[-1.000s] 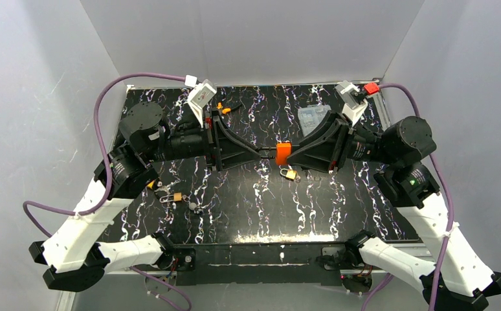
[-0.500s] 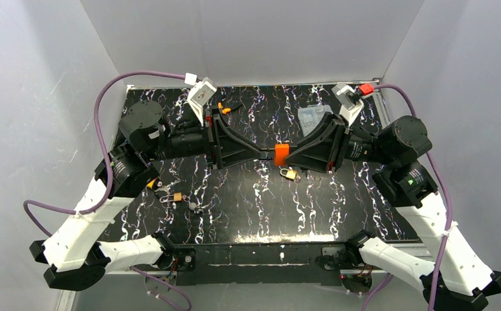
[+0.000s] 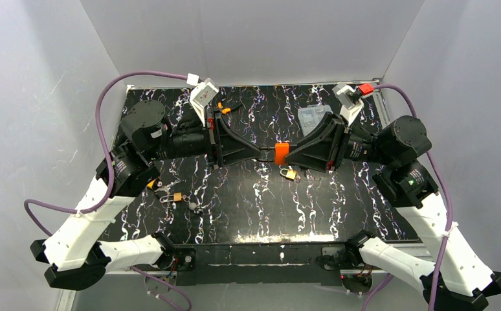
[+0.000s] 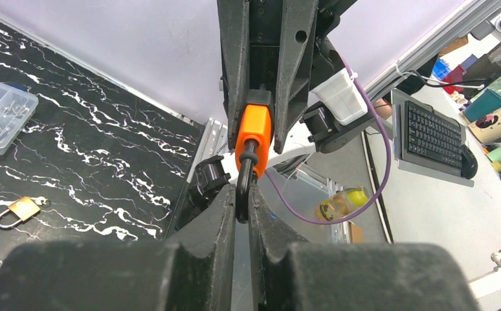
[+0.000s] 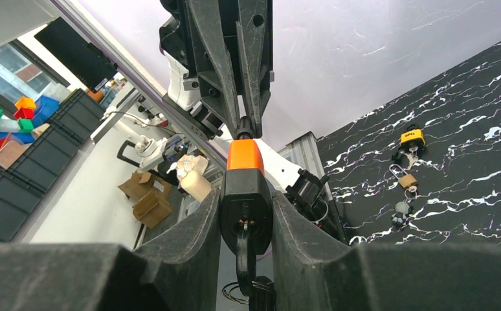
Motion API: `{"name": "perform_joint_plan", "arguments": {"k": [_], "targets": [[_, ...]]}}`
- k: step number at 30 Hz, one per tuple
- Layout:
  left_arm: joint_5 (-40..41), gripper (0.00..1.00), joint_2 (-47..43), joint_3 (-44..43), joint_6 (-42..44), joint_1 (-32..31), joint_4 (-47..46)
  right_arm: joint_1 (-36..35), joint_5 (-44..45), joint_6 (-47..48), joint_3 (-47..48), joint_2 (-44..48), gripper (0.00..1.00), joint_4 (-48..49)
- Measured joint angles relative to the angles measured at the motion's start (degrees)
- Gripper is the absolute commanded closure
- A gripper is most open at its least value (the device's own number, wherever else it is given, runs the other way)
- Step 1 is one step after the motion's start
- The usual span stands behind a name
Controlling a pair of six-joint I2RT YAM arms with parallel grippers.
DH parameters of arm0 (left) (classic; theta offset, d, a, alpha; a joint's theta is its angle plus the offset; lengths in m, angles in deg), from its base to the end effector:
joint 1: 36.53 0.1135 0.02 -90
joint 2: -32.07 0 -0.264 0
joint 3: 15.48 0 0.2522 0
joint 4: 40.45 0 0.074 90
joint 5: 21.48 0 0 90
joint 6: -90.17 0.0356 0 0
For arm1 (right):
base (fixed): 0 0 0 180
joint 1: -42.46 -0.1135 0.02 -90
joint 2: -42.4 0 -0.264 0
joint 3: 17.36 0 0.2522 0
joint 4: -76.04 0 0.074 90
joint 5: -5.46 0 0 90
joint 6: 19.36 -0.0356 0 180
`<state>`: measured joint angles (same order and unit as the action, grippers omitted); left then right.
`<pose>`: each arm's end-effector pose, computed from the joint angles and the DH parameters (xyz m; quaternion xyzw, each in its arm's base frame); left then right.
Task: Lock with the key
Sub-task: Lock the lock.
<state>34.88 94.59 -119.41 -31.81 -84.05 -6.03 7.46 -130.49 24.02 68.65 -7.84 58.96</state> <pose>0.1139 -0.1536 0.5271 0.3005 0.5992 -0.6058 0.4285 0.1076 0.1066 0.4955 -0.2612 0.5660 0.6611 0.4175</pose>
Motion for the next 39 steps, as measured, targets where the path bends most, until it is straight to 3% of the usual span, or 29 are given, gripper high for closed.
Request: {"name": "perform_joint_plan", "arguments": {"k": [39], "targets": [[7.4,1.0,2.9,-2.8,2.0,-5.7,1.0,-0.6,2.3,-1.4,-0.5,0.0,0.99,0.0]]}}
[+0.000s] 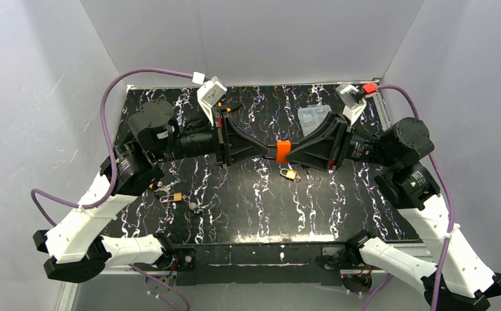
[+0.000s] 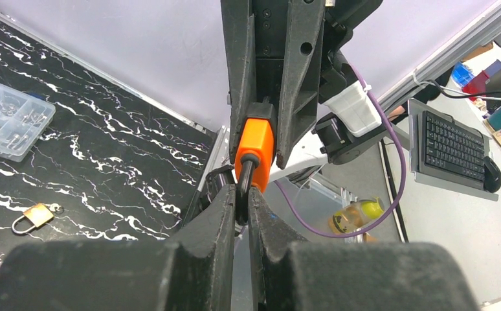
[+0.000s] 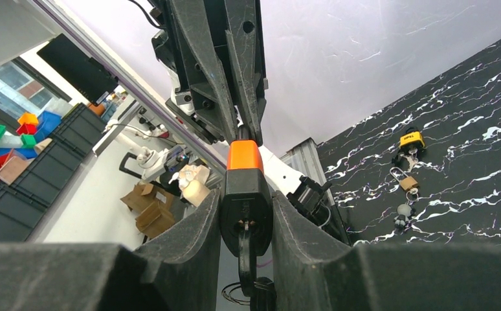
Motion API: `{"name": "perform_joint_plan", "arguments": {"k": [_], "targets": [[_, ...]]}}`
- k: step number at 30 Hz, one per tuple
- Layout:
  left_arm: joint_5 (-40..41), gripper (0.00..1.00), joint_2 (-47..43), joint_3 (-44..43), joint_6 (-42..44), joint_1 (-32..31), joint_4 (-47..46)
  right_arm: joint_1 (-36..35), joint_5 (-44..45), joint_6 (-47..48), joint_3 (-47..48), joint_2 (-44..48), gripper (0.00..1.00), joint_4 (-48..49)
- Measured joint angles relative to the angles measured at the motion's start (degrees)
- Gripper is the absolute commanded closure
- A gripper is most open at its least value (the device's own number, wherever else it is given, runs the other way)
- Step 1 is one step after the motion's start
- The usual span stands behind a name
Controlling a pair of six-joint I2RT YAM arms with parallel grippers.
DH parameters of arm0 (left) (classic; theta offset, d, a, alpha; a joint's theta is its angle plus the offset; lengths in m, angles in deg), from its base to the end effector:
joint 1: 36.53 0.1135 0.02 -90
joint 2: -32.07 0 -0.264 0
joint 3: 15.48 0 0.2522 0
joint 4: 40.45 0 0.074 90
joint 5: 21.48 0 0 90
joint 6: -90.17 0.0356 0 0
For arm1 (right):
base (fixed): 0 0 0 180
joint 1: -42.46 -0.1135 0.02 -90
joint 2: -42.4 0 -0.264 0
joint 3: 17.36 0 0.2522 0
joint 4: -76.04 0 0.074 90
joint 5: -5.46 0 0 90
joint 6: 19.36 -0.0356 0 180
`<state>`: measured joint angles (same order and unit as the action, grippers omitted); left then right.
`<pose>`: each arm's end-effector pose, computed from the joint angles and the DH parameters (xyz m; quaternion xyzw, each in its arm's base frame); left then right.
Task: Lock with the key
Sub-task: Lock the lock.
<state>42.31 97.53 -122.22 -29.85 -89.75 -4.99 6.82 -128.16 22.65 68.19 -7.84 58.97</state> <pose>0.1103 -0.1738 0.5308 0.2961 0.6057 -0.5937 0.4394 0.1090 0.1084 0.4934 -0.2408 0.5734 0.6638 0.4155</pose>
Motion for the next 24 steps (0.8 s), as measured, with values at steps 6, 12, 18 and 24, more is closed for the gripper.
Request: {"name": "perform_joint_plan", "arguments": {"k": [6,12,18,24], "targets": [[0.8,1.0,0.1,-0.4,0.0,-0.5,0.5,0.0,0.0,0.0,0.0,0.0,0.99,-0.1],[1.4,1.0,0.1,-0.5,-0.1,-0.8,1.3,-0.1,0.0,0.2,0.0,0.0,0.99,-0.7],[1.8,1.0,0.1,-0.5,-0.1,-1.1,1.8,-0.5,0.2,0.2,0.1,0.0,0.99,-1.3],[1.9,1.0,-0.1,-0.5,-0.1,-1.4,2.0,-1.0,0.3,0.2,0.1,0.0,0.99,-1.5]]}}
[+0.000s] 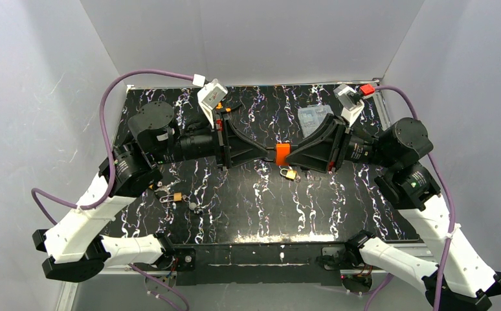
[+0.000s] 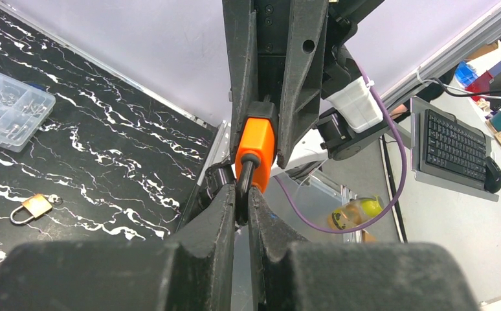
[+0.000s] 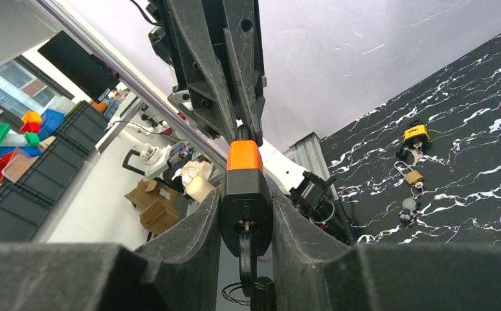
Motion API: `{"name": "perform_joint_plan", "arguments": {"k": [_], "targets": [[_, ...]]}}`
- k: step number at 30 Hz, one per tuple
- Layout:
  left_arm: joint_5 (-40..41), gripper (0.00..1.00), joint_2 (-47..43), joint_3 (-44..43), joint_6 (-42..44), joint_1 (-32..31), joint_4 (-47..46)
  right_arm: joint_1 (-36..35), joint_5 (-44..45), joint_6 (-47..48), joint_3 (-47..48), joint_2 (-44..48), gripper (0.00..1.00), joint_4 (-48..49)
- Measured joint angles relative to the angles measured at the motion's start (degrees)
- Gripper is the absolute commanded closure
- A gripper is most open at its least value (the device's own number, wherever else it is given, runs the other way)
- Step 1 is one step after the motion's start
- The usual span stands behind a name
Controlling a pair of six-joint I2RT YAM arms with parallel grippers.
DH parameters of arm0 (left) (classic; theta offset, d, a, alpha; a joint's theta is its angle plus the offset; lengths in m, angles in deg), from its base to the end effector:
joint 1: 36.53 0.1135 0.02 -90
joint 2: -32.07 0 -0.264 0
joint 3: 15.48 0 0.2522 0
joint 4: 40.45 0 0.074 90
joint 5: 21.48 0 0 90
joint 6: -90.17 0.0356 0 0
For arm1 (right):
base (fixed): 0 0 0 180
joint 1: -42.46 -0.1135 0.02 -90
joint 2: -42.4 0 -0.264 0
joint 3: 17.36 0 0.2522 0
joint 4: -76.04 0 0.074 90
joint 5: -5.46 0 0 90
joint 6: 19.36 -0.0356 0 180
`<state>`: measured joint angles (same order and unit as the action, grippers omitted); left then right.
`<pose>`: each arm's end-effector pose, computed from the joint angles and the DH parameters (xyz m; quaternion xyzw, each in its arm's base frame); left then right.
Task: Lock with the key
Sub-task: Lock the lock.
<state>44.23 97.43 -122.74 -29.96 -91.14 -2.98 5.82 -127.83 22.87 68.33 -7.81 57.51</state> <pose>0.1061 -0.1746 0.5301 0.2917 0.6162 -0.5891 0.4338 0.1074 0.1103 0.4919 -0.2414 0.5793 0.6644 0.4058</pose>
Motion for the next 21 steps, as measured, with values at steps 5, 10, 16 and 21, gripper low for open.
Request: {"name": "perform_joint_plan", "arguments": {"k": [5,10,16,21], "targets": [[0.1,1.0,-0.1,0.0,-0.1,0.0,0.2,-0.4,0.7,0.1,0.1,0.0,0.99,-0.3],[0.3,1.0,-0.2,0.0,-0.1,0.0,0.3,-0.7,1.2,0.2,0.1,0.0,0.99,-0.3],[0.4,1.0,-0.5,0.0,-0.2,0.0,0.3,-1.6,2.1,0.3,0.1,0.0,0.99,-0.3],[0.4,1.0,-0.6,0.0,-0.2,0.0,0.3,-2.2,2.7,0.7,0.1,0.0,0.99,-0.3]]}}
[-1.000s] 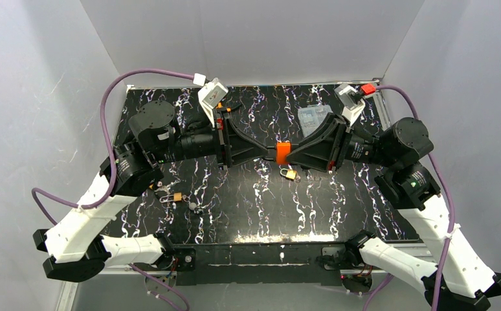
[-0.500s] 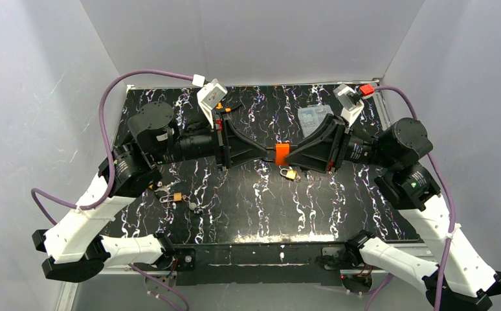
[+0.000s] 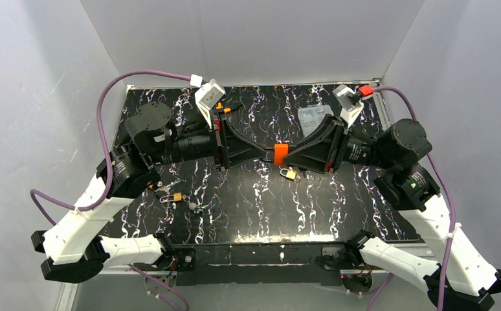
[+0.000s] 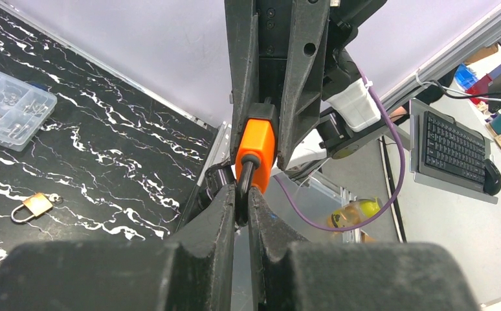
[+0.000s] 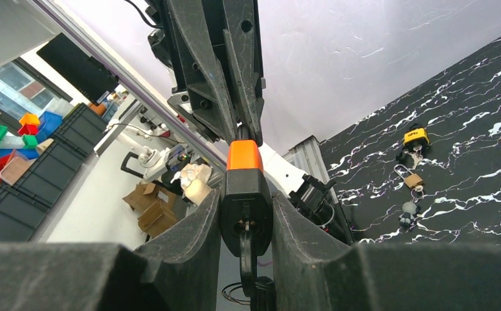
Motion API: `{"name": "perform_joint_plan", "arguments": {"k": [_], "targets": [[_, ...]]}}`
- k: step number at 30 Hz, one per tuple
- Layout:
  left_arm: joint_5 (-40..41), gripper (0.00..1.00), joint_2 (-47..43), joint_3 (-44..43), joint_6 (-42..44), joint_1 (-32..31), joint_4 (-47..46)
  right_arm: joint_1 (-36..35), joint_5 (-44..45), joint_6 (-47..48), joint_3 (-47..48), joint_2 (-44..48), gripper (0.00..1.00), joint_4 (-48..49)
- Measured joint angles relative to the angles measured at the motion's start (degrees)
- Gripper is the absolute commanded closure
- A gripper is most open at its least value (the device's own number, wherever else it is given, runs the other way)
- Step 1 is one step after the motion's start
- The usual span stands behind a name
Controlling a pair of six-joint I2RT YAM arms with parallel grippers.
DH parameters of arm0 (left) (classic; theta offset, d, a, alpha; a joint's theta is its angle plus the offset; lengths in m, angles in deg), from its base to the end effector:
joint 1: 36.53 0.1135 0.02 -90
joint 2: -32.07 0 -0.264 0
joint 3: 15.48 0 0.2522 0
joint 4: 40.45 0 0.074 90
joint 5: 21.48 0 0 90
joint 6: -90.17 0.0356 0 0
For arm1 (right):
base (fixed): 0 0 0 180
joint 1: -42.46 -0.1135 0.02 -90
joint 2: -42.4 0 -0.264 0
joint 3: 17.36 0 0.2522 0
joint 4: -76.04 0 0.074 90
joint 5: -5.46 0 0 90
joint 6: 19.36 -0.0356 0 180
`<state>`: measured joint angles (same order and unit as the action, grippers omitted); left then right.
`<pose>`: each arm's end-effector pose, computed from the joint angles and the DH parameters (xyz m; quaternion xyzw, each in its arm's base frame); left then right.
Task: Lock with the key
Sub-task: Lock the lock.
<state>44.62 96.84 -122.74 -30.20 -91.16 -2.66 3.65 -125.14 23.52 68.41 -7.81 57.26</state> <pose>0.1038 -0.1711 0.5314 0.2882 0.6160 -0.5896 0.4357 0.1047 0.1139 0.4922 -0.2372 0.5780 0.6645 0.4099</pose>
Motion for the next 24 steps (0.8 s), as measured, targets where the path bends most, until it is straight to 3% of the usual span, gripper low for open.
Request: {"name": "perform_joint_plan", "arguments": {"k": [24], "targets": [[0.3,1.0,0.4,-1.3,-0.5,-1.5,0.2,-1.4,0.5,1.1,1.3,-0.1,0.99,-0.2]]}}
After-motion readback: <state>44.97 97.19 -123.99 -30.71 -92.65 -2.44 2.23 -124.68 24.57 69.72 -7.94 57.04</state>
